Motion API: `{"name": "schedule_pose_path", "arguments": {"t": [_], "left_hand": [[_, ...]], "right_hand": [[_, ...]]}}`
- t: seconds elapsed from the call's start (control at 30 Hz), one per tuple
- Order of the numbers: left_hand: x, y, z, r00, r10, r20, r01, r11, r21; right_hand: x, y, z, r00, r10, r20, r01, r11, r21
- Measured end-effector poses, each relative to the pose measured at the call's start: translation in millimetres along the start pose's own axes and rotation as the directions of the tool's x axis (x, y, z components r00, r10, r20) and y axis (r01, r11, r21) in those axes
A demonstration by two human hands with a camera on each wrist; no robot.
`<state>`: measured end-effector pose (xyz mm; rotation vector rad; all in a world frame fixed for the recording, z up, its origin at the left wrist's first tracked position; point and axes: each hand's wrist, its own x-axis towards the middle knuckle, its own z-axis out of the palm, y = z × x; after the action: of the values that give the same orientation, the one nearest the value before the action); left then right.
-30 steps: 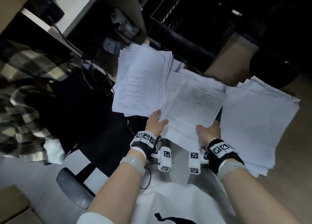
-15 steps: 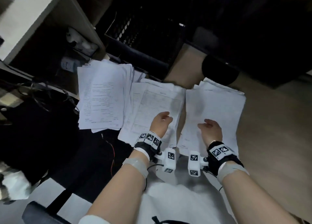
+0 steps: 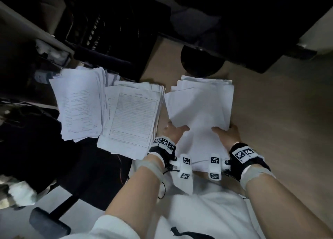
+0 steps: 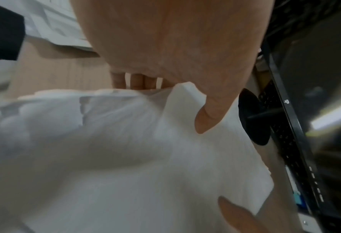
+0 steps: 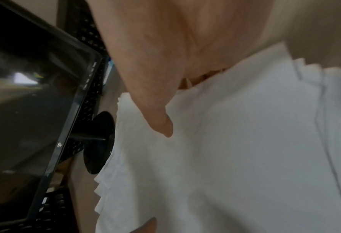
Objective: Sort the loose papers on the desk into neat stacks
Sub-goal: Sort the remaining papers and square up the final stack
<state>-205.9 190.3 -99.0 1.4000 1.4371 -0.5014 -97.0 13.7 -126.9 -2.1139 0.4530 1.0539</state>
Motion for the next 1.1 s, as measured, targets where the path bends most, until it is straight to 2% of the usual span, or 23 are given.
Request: {"name": "schedule_pose_path", "arguments": {"t": [0.07,0.13,0.23,0.3,0.4,0.53,0.63,0.7,0.77,0.9,1.03,1.1], "left_hand": [[-3.7,-0.5,8.3,0.999,-0.038,-0.001,0.038,0.995,0.094],[-3.4,-2.3,14.5,0.998,-0.051,0.020,0.050,0.996,0.080],[-3.4,-1.7,23.2,0.999,-0.028,0.039,0.028,0.999,-0.015],[-12.8,6.3,25.9,0.999,0.025,0.026,-0.024,0.999,-0.038],[-27.6,23.1,19.3,0.982,0.179,-0.062,-0.182,0.982,-0.045],[-66.0,66.7,-8.4,0.914,0.367,-0.171,-0.393,0.905,-0.162],[-90.8,99.0,-29.8,0.841,0.455,-0.294,-0.533,0.793,-0.295],[-96.3,107.0,-39.4,0.786,0.503,-0.358,-0.609,0.731,-0.310],[-101.8,108.5,-49.6,0.765,0.530,-0.365,-0.636,0.710,-0.302],[-100.2,92.0,-63.8,0.796,0.538,-0.279,-0.606,0.719,-0.341],[-93.7,85.5,-61.9,0.844,0.512,-0.160,-0.533,0.772,-0.345],[-95.1,93.6,-61.5,0.861,0.496,-0.110,-0.500,0.787,-0.361]], "right_hand": [[23.7,23.4,-2.5,0.999,0.023,0.032,-0.023,1.000,-0.001],[36.0,40.7,-5.2,0.995,0.063,0.073,-0.060,0.997,-0.045],[3.1,18.8,-15.6,0.993,0.051,0.102,-0.048,0.998,-0.035],[-14.6,7.0,-17.8,0.997,-0.003,0.077,-0.001,0.999,0.052],[-31.2,-7.6,-28.8,0.994,-0.104,0.030,0.099,0.986,0.136],[-61.6,-56.5,-57.0,0.974,-0.219,-0.049,0.225,0.942,0.248],[-86.3,-102.4,-72.8,0.935,-0.340,-0.096,0.353,0.886,0.299],[-100.0,-119.7,-78.8,0.928,-0.364,-0.081,0.372,0.888,0.272],[-105.7,-125.5,-83.9,0.912,-0.395,-0.108,0.409,0.888,0.210],[-96.1,-112.9,-77.8,0.924,-0.363,-0.120,0.376,0.918,0.125],[-95.2,-104.0,-65.9,0.976,-0.216,-0.039,0.219,0.969,0.115],[-97.5,-109.2,-61.5,0.972,-0.232,-0.046,0.236,0.963,0.131]]}}
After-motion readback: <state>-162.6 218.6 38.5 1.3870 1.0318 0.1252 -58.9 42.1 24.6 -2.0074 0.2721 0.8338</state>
